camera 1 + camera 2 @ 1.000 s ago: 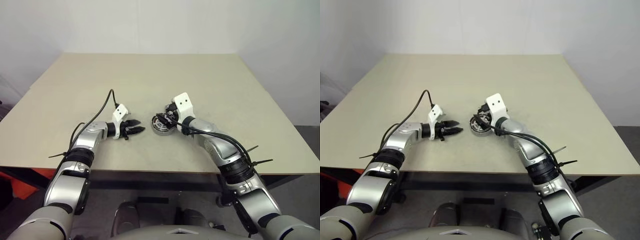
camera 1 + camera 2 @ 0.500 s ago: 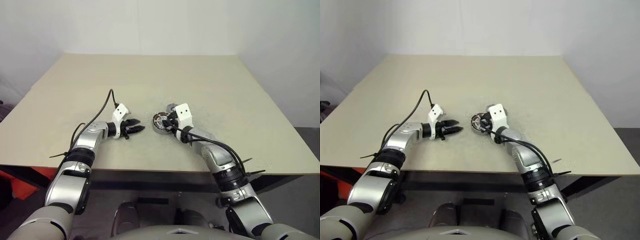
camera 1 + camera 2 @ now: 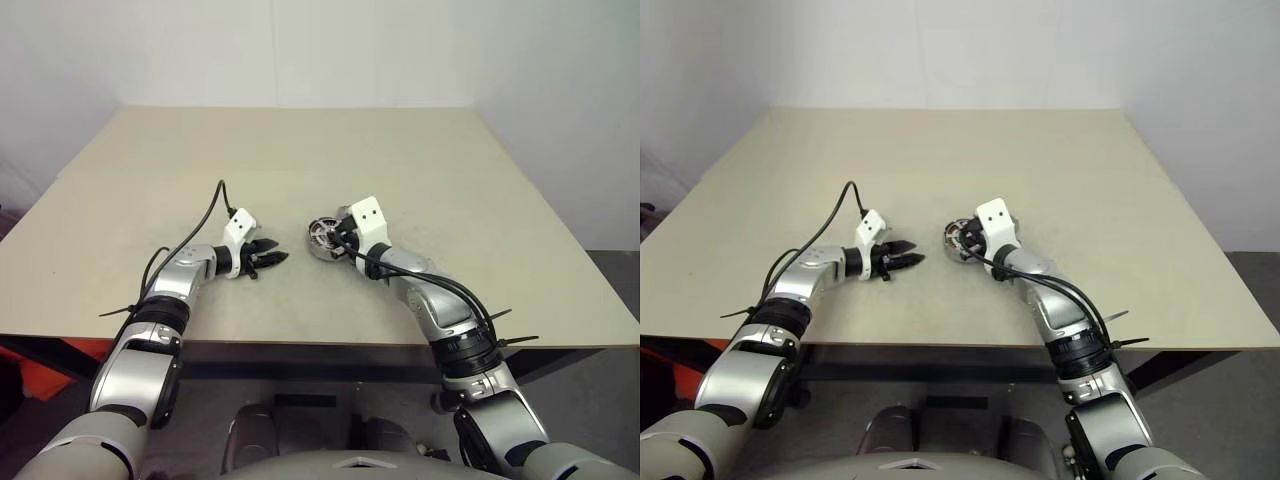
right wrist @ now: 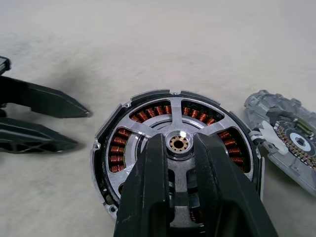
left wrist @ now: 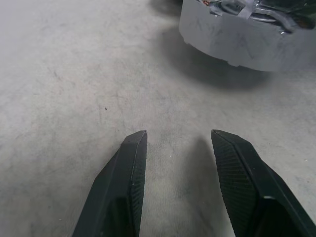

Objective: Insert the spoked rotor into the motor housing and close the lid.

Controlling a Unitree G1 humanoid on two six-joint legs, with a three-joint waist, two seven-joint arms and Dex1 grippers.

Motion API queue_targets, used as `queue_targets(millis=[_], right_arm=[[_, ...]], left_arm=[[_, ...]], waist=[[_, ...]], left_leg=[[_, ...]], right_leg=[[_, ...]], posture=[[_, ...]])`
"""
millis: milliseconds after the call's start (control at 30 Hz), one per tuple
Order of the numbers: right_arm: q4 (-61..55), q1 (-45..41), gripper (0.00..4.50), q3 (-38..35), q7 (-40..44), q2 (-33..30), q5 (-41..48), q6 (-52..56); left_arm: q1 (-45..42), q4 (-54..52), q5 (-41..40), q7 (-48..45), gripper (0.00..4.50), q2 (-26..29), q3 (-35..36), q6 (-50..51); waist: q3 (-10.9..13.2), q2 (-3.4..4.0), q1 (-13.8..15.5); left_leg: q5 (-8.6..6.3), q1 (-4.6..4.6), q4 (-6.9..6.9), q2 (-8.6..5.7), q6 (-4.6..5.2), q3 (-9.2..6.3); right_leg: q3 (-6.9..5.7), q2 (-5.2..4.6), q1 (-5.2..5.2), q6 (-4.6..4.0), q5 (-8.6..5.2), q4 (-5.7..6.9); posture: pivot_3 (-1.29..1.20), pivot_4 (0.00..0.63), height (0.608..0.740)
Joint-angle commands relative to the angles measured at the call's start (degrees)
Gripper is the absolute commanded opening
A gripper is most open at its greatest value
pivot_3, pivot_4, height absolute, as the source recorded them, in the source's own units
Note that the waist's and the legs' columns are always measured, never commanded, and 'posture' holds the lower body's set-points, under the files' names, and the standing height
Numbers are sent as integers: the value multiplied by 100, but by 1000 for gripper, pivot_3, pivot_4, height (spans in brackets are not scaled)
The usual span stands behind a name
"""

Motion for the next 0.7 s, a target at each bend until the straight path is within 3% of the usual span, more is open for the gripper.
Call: queue_targets(millis=[33, 200, 367, 600, 700], right_arm=[[-137, -72, 339, -78, 89, 89, 13, 5], [156, 50, 339, -113, 219, 189, 50, 147], [-113, 115, 2087, -36, 420, 151, 24, 137], [-817, 95, 2087, -166, 818, -27, 192, 121], [-1004, -15, 2087, -104, 1056, -431, -10, -34]], left_arm=[[-187, -36, -5, 48, 2198, 47, 64, -105], [-206, -8, -8, 70, 2198, 59, 67, -123], [-219, 16, -13, 98, 2198, 76, 84, -133], [-228, 72, -13, 134, 2198, 69, 95, -159], [-274, 125, -14, 148, 2198, 41, 97, -174]], waist=[[0, 0, -1], [0, 0, -1], [0, 0, 0], [0, 0, 4], [0, 0, 14]], left_leg=[[0, 0, 0, 0, 0, 0], [0, 2, 1, 0, 0, 0], [0, 9, 2, 1, 0, 0], [0, 7, 2, 2, 0, -1], [0, 7, 2, 1, 0, -1]], right_leg=[[0, 0, 0, 0, 0, 0], [0, 0, 2, 0, 0, 1], [0, 0, 7, 1, 0, 2], [0, 0, 7, 0, 0, 2], [0, 0, 7, 0, 0, 2]], posture=[[0, 0, 740], [0, 0, 740], [0, 0, 740], [0, 0, 740], [0, 0, 740]])
